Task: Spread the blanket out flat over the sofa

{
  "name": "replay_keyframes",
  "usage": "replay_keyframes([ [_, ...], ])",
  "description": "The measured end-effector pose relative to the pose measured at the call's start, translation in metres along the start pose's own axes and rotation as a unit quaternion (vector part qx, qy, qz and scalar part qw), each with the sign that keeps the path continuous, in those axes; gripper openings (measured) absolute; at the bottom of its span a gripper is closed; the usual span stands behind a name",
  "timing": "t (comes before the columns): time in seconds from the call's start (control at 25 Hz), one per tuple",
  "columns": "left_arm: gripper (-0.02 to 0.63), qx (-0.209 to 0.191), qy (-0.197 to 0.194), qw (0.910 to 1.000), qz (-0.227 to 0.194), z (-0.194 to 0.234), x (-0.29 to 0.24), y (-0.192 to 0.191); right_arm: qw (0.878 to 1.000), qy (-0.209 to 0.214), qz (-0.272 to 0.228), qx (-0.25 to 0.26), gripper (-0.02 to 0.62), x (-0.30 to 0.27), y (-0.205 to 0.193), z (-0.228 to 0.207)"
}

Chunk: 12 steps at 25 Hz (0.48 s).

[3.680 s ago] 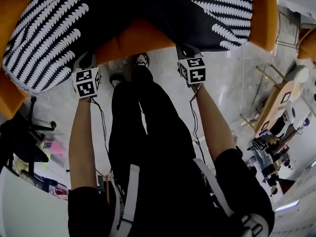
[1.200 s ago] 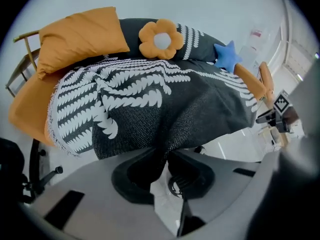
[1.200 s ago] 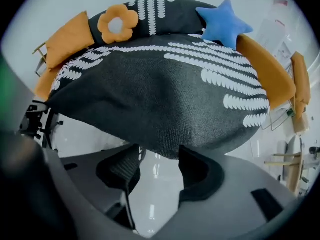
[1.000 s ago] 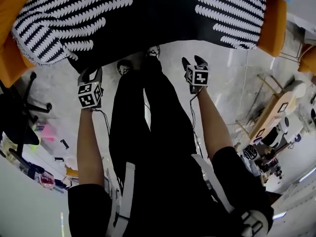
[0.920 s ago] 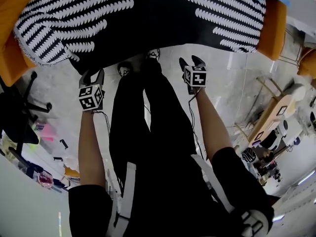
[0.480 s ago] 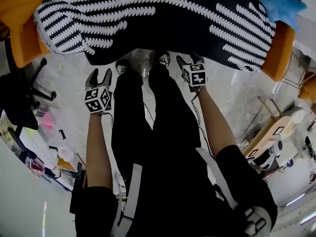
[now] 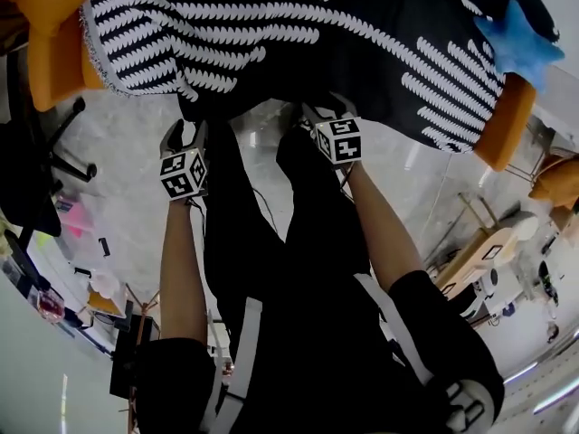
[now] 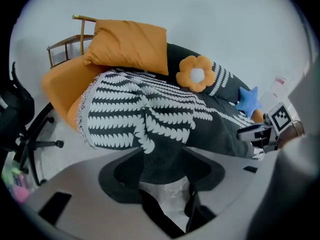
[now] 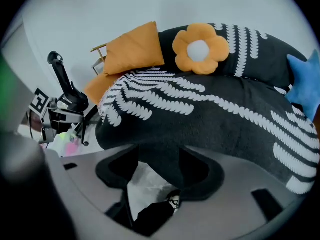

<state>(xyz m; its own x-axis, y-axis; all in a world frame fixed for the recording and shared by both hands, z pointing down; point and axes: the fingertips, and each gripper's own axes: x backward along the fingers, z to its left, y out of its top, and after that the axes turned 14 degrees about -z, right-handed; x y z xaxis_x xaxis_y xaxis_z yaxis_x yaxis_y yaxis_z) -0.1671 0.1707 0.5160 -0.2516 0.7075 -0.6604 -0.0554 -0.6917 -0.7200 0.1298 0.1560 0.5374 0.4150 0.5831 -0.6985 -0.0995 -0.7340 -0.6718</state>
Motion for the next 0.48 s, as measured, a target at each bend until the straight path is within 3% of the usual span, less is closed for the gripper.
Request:
replay_keyframes([
  [0.2,0.236,0.036,0.017,0.9992,-0.011,0.060,-0.009,0.023,1.000,-0.009,-0.005,-0.011,0.265,-0.028,0.027,0.043],
  [0.48,0.236,0.035,0.016,0.9993,0.003,0.132,-0.034,0.044,0.999,-0.026,0.004,-0.039,0.259,-0.071,0.057,0.099],
])
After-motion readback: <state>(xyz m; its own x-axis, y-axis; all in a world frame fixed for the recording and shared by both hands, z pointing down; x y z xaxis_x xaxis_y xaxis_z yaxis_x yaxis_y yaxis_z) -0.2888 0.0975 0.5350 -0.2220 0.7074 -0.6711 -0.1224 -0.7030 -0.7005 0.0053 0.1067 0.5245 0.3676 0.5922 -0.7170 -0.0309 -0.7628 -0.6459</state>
